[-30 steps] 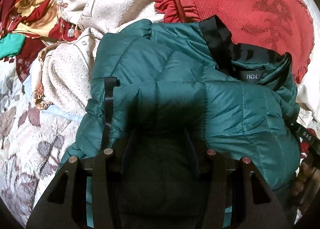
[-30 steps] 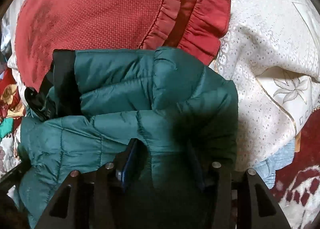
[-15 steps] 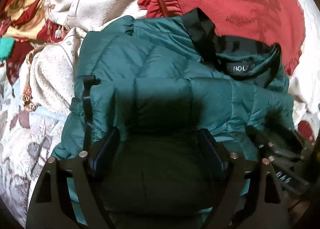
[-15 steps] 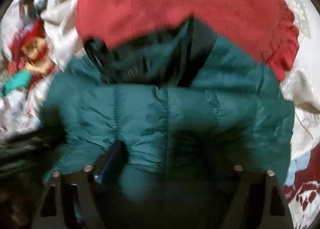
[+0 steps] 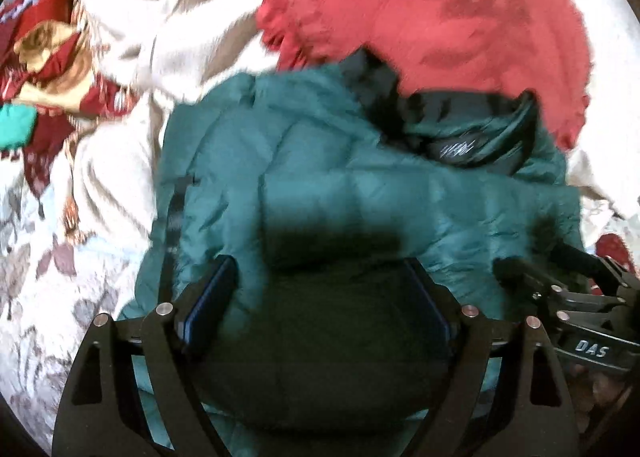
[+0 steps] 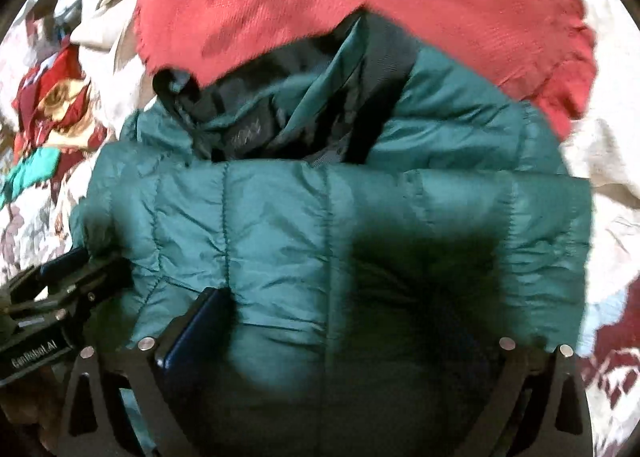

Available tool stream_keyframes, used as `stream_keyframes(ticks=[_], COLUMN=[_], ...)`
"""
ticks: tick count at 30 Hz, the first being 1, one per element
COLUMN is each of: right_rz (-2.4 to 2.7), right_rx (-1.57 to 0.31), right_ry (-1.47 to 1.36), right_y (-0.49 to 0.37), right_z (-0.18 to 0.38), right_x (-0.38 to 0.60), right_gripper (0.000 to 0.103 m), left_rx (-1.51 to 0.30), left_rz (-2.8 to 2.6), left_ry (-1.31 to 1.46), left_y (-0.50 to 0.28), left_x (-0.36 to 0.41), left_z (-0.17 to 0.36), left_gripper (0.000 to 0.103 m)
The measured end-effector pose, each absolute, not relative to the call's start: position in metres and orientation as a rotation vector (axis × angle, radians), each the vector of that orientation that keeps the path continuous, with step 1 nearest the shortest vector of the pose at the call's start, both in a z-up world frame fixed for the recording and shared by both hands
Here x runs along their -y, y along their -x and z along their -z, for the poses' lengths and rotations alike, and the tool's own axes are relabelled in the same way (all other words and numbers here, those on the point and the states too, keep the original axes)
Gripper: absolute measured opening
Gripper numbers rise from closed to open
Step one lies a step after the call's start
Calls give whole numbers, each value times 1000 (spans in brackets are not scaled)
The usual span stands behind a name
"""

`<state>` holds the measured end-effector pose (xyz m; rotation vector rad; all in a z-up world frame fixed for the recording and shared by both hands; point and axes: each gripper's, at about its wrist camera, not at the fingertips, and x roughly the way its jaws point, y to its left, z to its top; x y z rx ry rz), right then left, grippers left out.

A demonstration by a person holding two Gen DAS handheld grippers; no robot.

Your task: Fold large clothes

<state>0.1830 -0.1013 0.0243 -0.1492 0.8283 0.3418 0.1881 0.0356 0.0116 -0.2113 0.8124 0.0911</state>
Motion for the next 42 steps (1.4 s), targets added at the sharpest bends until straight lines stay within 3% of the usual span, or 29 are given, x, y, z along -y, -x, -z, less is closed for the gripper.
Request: stream_keyframes(ticks=[5,14,24,27,31,37,42], right_rz=[-266,-310,-274,-239,-254,-266,-309], right_rx=[-794,-896,-858,-895,-1087,-977,-816], right_ry=[137,186,152,128,130,138,-39], right_y=[-154,-156,-132,-109,-78,0,67], right_z=[-50,-3,-23,-24,-1,-24,-40], right_x=[108,107,121,141,166,217,288], right_gripper=[102,103,103,103,103,103,103], left_rx=[-865,-925,-907,-939,-1055,-1005,-898], left_rz=[-117,-105,-71,-77,-55,-27,-58], left_ry=[169,180,185,100,44,29,195], left_y=[-194,-199,-163,-132,-94,-31,21], left_x=[-28,-31,-43,-45,-58,-84,-123], left_z=[-3,10,-18,-16,4,-3,-17], left_gripper=[85,88,88,88,88,88,88])
